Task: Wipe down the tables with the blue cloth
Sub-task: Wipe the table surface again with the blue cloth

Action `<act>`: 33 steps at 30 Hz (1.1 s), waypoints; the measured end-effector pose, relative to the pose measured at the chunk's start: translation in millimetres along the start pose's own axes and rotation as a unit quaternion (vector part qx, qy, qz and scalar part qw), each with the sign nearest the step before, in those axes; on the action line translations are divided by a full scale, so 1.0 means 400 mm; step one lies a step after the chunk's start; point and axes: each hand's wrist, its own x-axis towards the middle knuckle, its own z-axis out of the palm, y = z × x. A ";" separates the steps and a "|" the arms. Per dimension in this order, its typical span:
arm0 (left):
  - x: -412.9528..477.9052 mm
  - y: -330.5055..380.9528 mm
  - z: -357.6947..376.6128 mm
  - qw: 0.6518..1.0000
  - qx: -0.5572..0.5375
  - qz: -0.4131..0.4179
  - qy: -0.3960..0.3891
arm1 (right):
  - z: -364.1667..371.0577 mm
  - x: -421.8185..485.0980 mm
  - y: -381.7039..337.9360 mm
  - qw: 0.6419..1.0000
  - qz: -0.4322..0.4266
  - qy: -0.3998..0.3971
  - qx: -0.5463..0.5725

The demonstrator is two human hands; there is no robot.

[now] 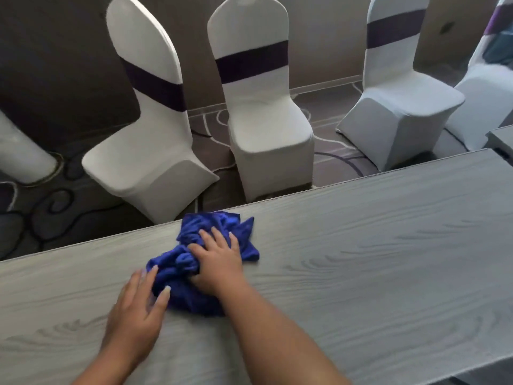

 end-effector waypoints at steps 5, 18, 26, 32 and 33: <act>-0.030 0.249 0.176 0.999 0.020 -0.023 -0.040 | -0.210 -0.065 0.471 0.994 0.091 0.050 -0.029; -0.019 0.818 0.507 0.990 0.124 0.009 -0.070 | -0.631 -0.407 1.488 0.930 0.332 0.138 -0.070; -0.004 0.867 0.559 0.979 0.174 0.007 -0.105 | -0.623 -0.406 1.475 0.925 0.342 0.139 -0.086; -0.047 0.770 0.503 0.981 0.159 0.008 -0.108 | -0.532 -0.398 1.253 0.938 0.314 0.110 -0.100; -0.051 0.744 0.487 0.981 0.158 0.004 -0.111 | -0.506 -0.393 1.195 0.943 0.299 0.106 -0.101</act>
